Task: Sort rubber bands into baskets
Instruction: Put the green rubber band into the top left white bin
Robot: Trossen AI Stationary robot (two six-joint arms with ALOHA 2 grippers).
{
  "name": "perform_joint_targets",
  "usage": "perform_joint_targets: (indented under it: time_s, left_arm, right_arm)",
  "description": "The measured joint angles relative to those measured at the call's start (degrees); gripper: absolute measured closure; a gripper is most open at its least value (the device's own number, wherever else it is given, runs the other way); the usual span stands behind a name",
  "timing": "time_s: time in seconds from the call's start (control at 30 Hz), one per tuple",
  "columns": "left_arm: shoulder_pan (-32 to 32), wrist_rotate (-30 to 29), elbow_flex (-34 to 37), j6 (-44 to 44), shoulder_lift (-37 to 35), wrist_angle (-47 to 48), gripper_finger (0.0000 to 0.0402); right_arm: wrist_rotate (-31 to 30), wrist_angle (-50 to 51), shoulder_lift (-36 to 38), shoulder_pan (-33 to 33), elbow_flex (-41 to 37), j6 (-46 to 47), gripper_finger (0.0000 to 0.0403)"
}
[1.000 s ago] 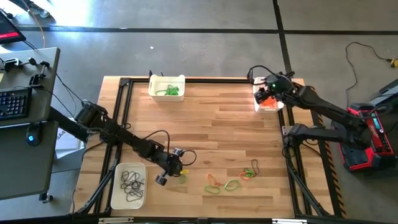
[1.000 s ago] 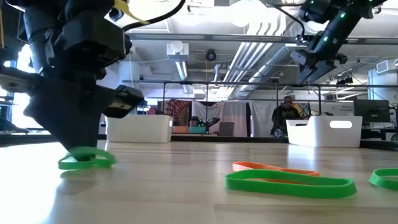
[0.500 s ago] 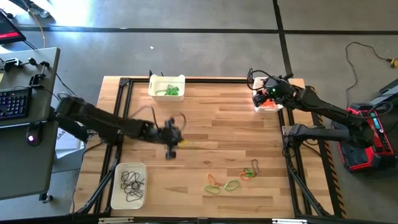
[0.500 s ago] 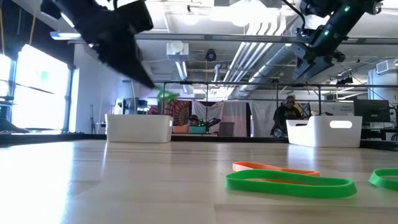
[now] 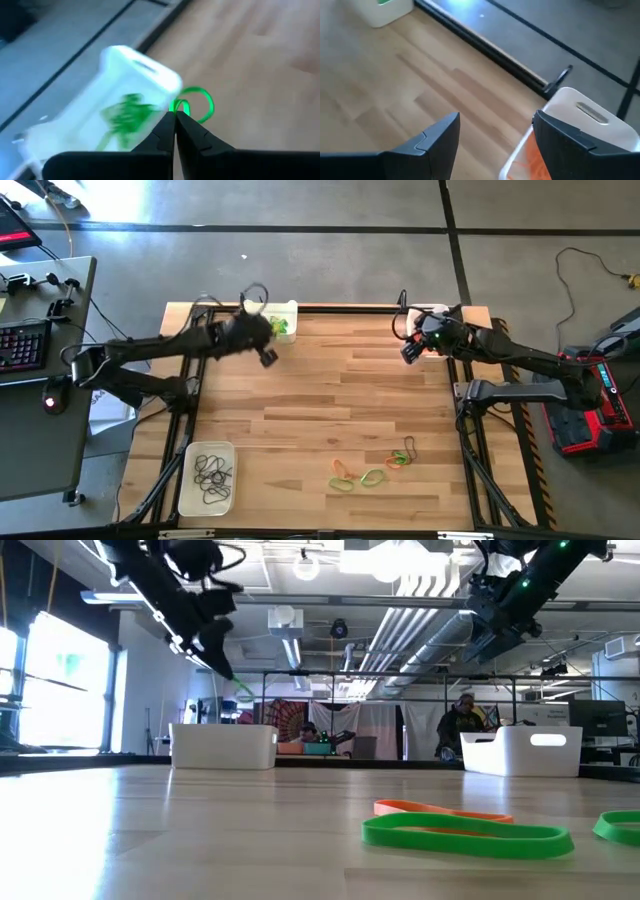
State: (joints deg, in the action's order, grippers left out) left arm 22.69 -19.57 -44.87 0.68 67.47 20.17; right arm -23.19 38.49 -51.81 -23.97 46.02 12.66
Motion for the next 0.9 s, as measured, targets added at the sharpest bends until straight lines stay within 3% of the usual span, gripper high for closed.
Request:
perform_joint_targets:
  time_s: [0.17, 0.37, 0.6, 0.9]
  left_arm:
    - [10.4, 0.1, -2.4, -5.7, 2.5, 0.5, 0.0401]
    - [17.4, 7.5, -5.8, -11.7, 8.7, 3.2, 0.0401]
    - [18.6, 11.9, -8.4, -14.8, 15.1, 3.8, 0.0395]
    - [16.3, 18.7, -8.5, -9.6, 13.1, 2.4, 0.0306]
  right_arm:
    - [2.3, 0.0, 0.0, 0.8, 0.0, 0.7, 0.0163]
    - [2.2, -0.8, 0.0, 2.1, 0.0, -1.1, 0.0163]
    - [3.6, -2.8, 0.0, 4.9, 0.0, -2.3, 0.0163]
    - [6.9, -3.3, 0.0, 8.5, 0.0, -6.5, 0.0163]
